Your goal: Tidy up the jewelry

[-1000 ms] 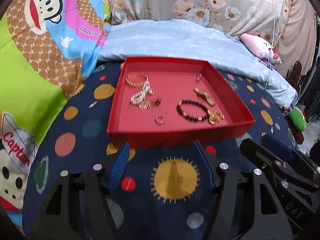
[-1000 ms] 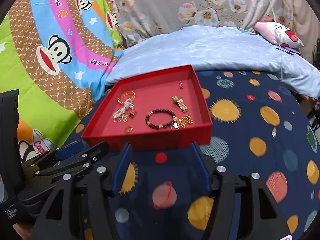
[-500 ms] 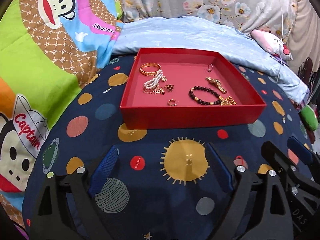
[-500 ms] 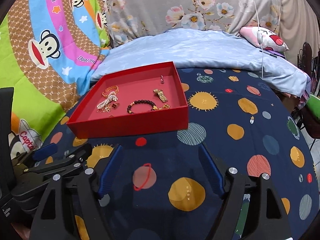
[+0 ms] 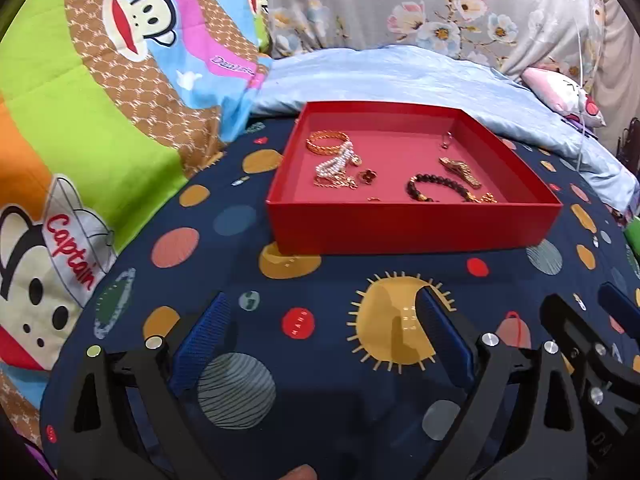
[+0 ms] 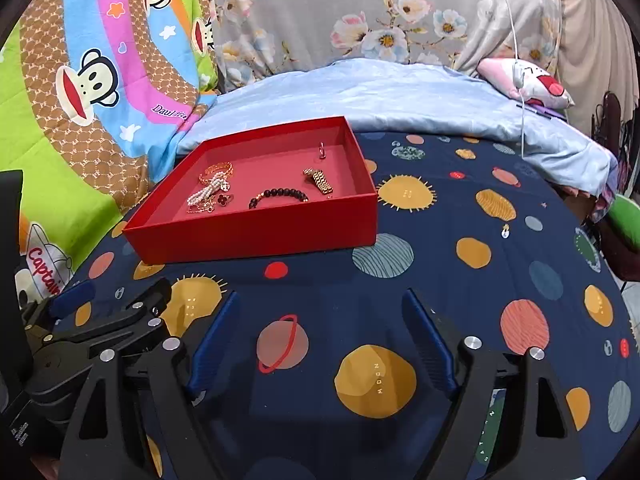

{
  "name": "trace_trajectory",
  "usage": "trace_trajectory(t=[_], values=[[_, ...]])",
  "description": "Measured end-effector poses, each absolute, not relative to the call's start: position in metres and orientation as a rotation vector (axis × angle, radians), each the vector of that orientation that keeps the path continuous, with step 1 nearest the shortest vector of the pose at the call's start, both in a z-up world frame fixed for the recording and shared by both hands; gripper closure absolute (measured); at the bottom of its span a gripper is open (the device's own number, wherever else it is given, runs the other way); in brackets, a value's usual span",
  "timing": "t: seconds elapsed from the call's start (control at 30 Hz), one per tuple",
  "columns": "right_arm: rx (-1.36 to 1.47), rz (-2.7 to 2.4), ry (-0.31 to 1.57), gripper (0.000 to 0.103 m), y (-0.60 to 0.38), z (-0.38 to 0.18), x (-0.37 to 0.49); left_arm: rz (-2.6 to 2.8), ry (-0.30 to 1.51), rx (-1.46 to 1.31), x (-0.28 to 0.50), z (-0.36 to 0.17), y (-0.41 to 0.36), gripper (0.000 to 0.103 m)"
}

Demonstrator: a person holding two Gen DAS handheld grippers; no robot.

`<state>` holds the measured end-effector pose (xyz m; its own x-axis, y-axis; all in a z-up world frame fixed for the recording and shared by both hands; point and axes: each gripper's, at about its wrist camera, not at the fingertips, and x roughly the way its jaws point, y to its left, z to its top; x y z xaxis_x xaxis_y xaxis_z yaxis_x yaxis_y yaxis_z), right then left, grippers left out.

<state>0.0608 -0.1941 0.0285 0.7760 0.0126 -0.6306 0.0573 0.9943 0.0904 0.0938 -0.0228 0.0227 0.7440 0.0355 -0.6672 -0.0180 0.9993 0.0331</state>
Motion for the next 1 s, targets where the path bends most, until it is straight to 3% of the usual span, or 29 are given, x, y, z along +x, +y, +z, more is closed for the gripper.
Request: trace_trajectory(t=[1.0], values=[[0.093,-0.066,0.67,0.019,-0.1925,0.0301,0.0579,0.109,0.683,0.066,0.0865,0.0278,-0.0273,0.012]])
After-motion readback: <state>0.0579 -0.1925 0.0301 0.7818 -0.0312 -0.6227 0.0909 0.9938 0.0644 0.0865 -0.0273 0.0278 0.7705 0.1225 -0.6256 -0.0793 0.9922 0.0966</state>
